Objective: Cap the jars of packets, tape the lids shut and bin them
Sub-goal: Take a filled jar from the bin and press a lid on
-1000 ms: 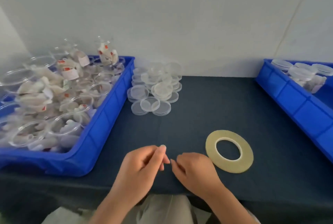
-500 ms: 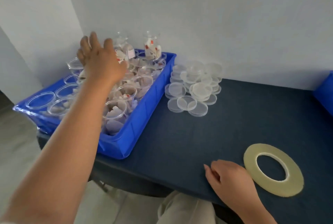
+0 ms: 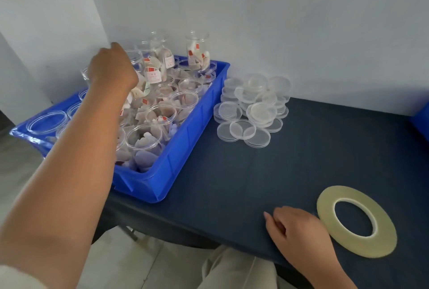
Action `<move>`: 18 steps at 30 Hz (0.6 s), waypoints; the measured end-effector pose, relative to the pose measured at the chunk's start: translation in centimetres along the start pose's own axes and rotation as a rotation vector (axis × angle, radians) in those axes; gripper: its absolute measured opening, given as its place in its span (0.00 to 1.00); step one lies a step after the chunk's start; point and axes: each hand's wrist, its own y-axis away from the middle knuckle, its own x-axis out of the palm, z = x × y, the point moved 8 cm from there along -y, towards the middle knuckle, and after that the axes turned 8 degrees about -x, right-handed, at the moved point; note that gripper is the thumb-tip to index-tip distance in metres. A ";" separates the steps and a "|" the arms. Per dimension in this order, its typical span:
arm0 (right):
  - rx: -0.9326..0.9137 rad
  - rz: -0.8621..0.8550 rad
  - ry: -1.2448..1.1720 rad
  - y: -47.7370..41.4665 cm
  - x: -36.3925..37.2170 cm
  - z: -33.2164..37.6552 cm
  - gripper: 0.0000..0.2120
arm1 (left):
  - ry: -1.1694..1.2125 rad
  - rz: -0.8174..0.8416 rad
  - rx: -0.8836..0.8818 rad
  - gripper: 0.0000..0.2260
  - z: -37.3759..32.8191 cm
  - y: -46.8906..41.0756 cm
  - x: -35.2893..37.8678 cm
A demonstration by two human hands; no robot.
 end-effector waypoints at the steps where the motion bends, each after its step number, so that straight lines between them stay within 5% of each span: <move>1: 0.005 0.004 -0.003 0.0 0.0 0.0 0.26 | 0.001 -0.004 0.009 0.23 0.2 0.0 -0.3; 7: 0.006 -0.001 -0.005 0.1 -0.2 0.1 0.27 | 0.111 -0.086 0.071 0.29 0.6 1.7 -4.1; 12: 0.043 0.029 -0.007 0.3 -0.1 0.0 0.25 | 0.422 -0.270 0.491 0.27 -1.9 7.7 -10.2; 18: 0.179 -0.024 -0.248 0.0 -1.2 -0.5 0.15 | 0.679 -0.035 0.812 0.22 -7.9 19.5 -9.4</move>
